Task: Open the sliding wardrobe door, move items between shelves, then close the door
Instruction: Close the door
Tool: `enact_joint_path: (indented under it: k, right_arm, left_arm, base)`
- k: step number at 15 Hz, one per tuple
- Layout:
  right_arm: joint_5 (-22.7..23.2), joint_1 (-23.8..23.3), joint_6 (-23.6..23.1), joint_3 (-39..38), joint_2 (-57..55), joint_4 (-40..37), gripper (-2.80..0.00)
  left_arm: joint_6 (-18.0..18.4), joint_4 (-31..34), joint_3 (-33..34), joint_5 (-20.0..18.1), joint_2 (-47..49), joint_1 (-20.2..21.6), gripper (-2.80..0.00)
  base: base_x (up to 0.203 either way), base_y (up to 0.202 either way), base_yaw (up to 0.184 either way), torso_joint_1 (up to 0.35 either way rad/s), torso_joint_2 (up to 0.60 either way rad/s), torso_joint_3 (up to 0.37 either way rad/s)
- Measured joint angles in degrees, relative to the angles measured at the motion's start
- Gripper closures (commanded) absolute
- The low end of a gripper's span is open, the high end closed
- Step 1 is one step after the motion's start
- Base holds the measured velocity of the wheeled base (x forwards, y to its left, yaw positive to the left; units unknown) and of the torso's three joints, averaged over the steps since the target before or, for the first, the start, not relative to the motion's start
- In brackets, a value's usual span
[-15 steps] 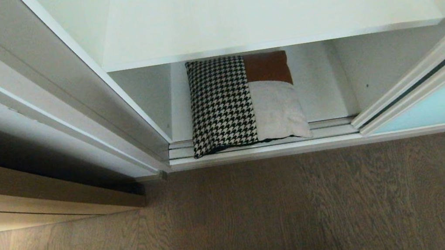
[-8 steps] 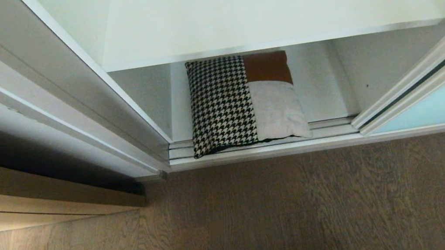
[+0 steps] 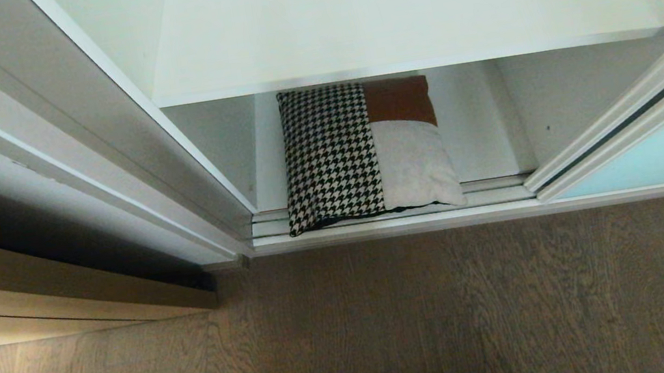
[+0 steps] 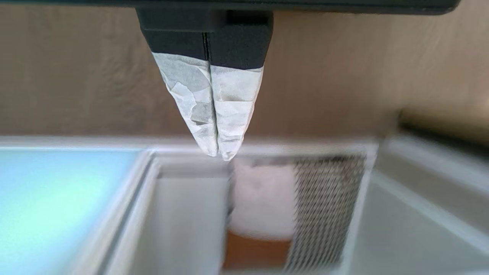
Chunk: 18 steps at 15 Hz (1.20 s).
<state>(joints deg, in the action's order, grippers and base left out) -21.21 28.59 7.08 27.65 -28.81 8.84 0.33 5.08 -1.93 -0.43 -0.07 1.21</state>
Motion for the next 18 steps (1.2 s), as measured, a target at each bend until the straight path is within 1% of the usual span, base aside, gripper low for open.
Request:
enact_joint_path:
  k: [2, 3, 5, 6, 8, 10, 11, 13, 14, 16, 18]
  right_arm:
    - [-2.91, -0.34, -0.04, 4.07, -0.15, -0.83, 0.0]
    - [-3.69, -0.71, -0.01, 6.55, -0.18, -2.42, 0.0]
    - [-4.31, -2.3, -0.01, 13.49, -0.11, -8.13, 0.0]
    - [-4.44, -3.74, 0.05, 16.95, -0.14, -11.08, 0.0]
    - [-4.54, -8.72, -0.56, 24.06, -0.45, -15.57, 0.0]
    - [-4.1, -12.79, -2.83, 30.31, -0.57, -19.77, 0.0]
    - [-2.9, -14.2, -4.63, 32.33, -0.18, -22.03, 0.0]
    - [0.33, -16.14, -8.05, 34.42, 0.76, -23.27, 0.0]
    - [0.52, -17.58, -8.31, 35.16, 0.83, -22.92, 0.0]
    - [0.29, -20.27, -6.65, 35.96, -0.13, -21.92, 0.0]
    - [-1.39, -23.47, -3.75, 36.11, -2.59, -20.78, 0.0]
  left_arm:
    - [0.0, -0.01, 0.0, -0.01, 0.05, 0.0, 0.0]
    - [0.02, -0.01, 0.0, -0.01, 0.05, 0.0, 0.0]
    - [0.02, -0.01, 0.0, 0.02, 0.07, 0.0, 0.0]
    - [0.0, -0.01, 0.0, -0.01, 0.07, 0.0, 0.0]
    - [0.02, -0.01, 0.0, -0.01, 0.07, 0.0, 0.0]
    - [0.02, -0.01, 0.0, -0.01, 0.07, 0.0, 0.0]
    - [0.02, -0.01, 0.0, 0.02, 0.07, 0.0, 0.0]
    - [0.0, -0.02, 0.0, 0.02, 0.07, 0.0, 0.0]
    - [0.0, -0.01, 0.0, -0.01, 0.1, 0.0, 0.0]
    - [0.02, -0.02, 0.0, 0.0, 0.1, 0.0, 0.0]
    - [0.0, -0.02, 0.0, -0.01, 0.1, 0.0, 0.0]
  base:
    - [0.0, 0.0, 0.0, 0.0, 0.0, 0.0]
    - [0.0, 0.0, 0.0, 0.0, 0.0, 0.0]
    - [0.0, 0.0, 0.0, 0.0, 0.0, 0.0]
    - [0.0, 0.0, 0.0, 0.0, 0.0, 0.0]
    - [0.0, 0.0, 0.0, 0.0, 0.0, 0.0]
    - [0.0, 0.0, 0.0, 0.0, 0.0, 0.0]
    - [0.0, 0.0, 0.0, 0.0, 0.0, 0.0]
    - [0.0, 0.0, 0.0, 0.0, 0.0, 0.0]
    - [0.0, 0.0, 0.0, 0.0, 0.0, 0.0]
    - [0.0, 0.0, 0.0, 0.0, 0.0, 0.0]
    - [0.0, 0.0, 0.0, 0.0, 0.0, 0.0]
